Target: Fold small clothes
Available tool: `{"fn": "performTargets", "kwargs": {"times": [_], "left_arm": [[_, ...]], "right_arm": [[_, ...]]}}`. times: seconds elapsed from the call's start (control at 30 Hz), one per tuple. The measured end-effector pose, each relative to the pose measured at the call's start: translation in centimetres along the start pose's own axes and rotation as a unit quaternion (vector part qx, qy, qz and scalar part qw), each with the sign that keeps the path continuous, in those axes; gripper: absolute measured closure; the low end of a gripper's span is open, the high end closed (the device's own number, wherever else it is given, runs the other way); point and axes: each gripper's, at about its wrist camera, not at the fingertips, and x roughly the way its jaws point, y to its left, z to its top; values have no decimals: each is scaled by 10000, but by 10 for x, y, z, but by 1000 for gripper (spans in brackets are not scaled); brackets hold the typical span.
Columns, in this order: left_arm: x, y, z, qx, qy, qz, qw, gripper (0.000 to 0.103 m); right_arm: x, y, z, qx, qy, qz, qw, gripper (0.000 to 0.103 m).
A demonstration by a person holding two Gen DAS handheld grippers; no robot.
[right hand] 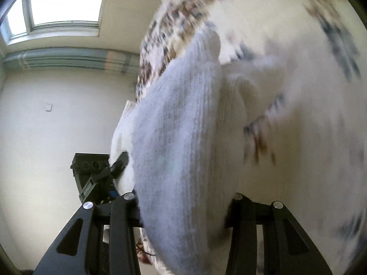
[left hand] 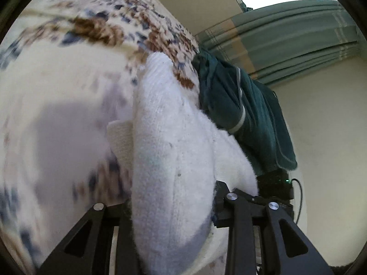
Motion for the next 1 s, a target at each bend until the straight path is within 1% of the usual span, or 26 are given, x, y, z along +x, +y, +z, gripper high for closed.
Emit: {"fn": "performTargets", "kwargs": {"times": [0.07, 0.13, 0.17, 0.27, 0.33, 0.37, 0.4, 0.43, 0.47, 0.5, 0.53, 0.57, 0.6, 0.63, 0.67, 0.7, 0.73, 0.77, 0.8, 0.83, 0.87, 0.9, 0.97, 1.0], "left_arm": [[24, 11, 27, 54, 65, 63, 9999, 74], [48, 29, 43, 13, 221, 184, 9996, 73], [63, 39, 46, -34, 373, 299, 9988, 73], [93, 63, 49, -133, 749, 601, 9953, 73], [102, 72, 47, -84, 858, 720, 9937, 68], [101, 75, 46, -99, 858, 712, 9937, 67], [100, 78, 47, -179, 888, 704, 9934, 66], [96, 79, 46, -244, 891, 709, 9932, 63], [91, 77, 45, -218, 859, 891, 9921, 59], [84, 72, 40, -139, 837, 1149, 9897, 52], [77, 67, 36, -18, 761, 1420, 9869, 49], [67, 59, 33, 161, 588, 1749, 9827, 48], [62, 54, 32, 276, 493, 1950, 9792, 47], [55, 46, 27, 433, 382, 2222, 9733, 46], [49, 39, 21, 554, 268, 2467, 9671, 46], [43, 30, 14, 716, 189, 2737, 9590, 46], [37, 24, 7, 850, 117, 2992, 9503, 45], [33, 16, -1, 983, 61, 3236, 9411, 41], [28, 5, -11, 1107, 8, 3463, 9316, 32], [22, -4, -21, 1219, -43, 3630, 9238, 22], [17, -12, -27, 1274, -111, 3716, 9195, 16], [11, -22, -34, 1307, -204, 3710, 9192, 9], [-3, -44, -49, 1378, -457, 3749, 9156, 7], [-8, -52, -52, 1393, -521, 3763, 9145, 0]], "right_arm": [[12, -1, 27, -63, -89, -102, 9999, 59], [23, -13, 47, -34, -123, -217, 9997, 59], [33, -23, 57, 46, -111, -330, 9994, 59], [60, -45, 68, 222, -32, -728, 9971, 59], [71, -57, 71, 286, 64, -898, 9955, 59], [76, -59, 70, 253, 83, -1028, 9943, 56], [75, -61, 72, 235, 99, -1094, 9937, 51], [77, -60, 70, 236, 149, -1144, 9930, 48], [79, -56, 71, 203, 161, -1285, 9914, 43], [78, -47, 71, 51, 150, -1622, 9866, 32], [66, -43, 78, -119, 92, -1922, 9812, 29], [64, -32, 72, -345, 29, -2288, 9729, 26], [64, -21, 70, -592, -74, -2684, 9615, 20], [61, -9, 64, -788, -196, -3018, 9499, 20], [59, 5, 52, -1008, -328, -3503, 9306, 19], [58, 14, 47, -1062, -421, -3726, 9209, 17], [58, 14, 47, -1062, -421, -3726, 9209, 16], [49, 15, 41, -1101, -489, -3905, 9127, 10], [31, 30, 27, -1193, -643, -4387, 8884, 2], [24, 36, 16, -1247, -712, -4590, 8768, 0], [13, 41, 6, -1309, -786, -4769, 8656, 0], [-2, 49, -7, -1416, -853, -4920, 8547, 0], [-24, 66, -25, -1580, -1022, -5131, 8374, 0], [-33, 76, -33, -1615, -1132, -5200, 8311, 0]]}}
